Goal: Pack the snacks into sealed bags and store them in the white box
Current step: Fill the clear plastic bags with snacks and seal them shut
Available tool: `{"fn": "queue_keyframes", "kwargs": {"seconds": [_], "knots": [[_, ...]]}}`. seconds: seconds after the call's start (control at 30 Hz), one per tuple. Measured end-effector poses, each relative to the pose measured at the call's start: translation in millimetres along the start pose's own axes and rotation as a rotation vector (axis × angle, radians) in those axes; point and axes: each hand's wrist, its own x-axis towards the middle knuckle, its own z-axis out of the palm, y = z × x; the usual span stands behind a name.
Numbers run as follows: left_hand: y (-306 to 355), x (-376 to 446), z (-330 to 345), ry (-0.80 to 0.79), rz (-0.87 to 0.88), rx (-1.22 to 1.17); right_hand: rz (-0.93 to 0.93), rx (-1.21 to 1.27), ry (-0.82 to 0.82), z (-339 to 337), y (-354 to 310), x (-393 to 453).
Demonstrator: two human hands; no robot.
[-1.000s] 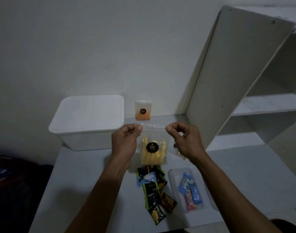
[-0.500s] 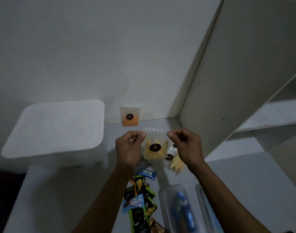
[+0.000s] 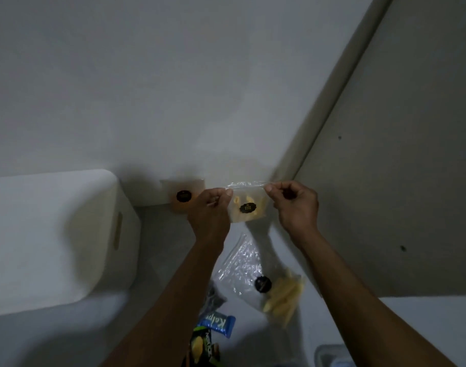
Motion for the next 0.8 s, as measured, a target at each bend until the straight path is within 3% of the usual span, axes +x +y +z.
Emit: {"fn": "queue_keyframes", "kwargs": {"seconds": [0.37,0.8], "knots": [[-28.1,46.1,32.5,0.096,0.013,0.097,0.029,-0.075,0.079,28.3,35.0,53.2],[-31.5,46.5,27.4,0.128,0.008,0.173,0.039,-0.089,0.103,28.6,37.3,49.1]]}}
